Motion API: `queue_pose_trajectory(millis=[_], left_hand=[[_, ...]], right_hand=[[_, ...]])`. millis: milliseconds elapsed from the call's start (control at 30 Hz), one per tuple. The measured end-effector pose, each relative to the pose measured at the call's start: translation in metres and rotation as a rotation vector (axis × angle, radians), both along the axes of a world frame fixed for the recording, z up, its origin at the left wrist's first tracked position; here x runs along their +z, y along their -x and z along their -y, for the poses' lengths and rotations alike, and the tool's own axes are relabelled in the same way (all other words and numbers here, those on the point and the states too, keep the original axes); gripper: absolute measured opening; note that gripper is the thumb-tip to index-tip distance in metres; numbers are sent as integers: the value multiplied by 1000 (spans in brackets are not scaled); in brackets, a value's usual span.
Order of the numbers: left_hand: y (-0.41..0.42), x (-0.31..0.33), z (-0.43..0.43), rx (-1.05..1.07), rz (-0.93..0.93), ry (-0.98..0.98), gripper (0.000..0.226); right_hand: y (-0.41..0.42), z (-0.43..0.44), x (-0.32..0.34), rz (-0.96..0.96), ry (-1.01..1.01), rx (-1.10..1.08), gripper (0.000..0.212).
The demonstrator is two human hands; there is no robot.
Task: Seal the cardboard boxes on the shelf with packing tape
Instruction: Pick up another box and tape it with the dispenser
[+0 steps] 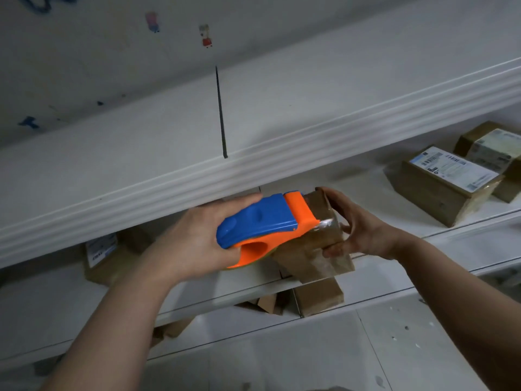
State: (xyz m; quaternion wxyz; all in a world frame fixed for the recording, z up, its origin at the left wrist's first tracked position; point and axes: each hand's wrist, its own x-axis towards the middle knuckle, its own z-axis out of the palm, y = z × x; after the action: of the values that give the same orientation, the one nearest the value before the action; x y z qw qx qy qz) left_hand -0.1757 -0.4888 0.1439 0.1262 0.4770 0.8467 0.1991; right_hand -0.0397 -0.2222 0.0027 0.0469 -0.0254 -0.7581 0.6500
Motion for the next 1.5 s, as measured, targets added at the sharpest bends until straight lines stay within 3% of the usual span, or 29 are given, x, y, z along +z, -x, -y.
queue_pose_trajectory(millis=[100, 400, 567, 633, 767, 833, 967, 1167, 1333, 1433, 1500], left_hand=[[14, -6, 28, 57, 9, -13, 89], [25, -44, 30, 100, 70, 56, 87], [24, -56, 27, 107, 39, 95, 87], [24, -57, 29, 113, 49, 97, 87], [20, -61, 28, 96, 61, 100, 90], [19, -63, 28, 100, 67, 104, 89], [17, -70, 30, 113, 66, 78, 91], [15, -71, 35, 128, 74, 68, 92], [3, -69, 28, 91, 84, 54, 89], [2, -55, 30, 139, 96, -73, 87], [-1, -42, 27, 141, 123, -154, 86]], right_hand=[[-18, -13, -7, 7, 120, -28, 113], [-18, -22, -3, 70, 195, 65, 114], [-18, -24, 2, 165, 139, 63, 118], [-18, -22, 17, 230, -54, 6, 129], [-11, 6, 42, 182, -1005, -26, 144], [-7, 20, 36, 175, -1312, 70, 138], [-7, 19, 35, 213, -1366, 67, 133], [-5, 41, 33, 35, -1576, 62, 132], [31, 57, 60, 243, -1508, 202, 122], [37, 44, 64, 192, -1235, 93, 129], [29, 28, 55, 70, -936, 2, 131]])
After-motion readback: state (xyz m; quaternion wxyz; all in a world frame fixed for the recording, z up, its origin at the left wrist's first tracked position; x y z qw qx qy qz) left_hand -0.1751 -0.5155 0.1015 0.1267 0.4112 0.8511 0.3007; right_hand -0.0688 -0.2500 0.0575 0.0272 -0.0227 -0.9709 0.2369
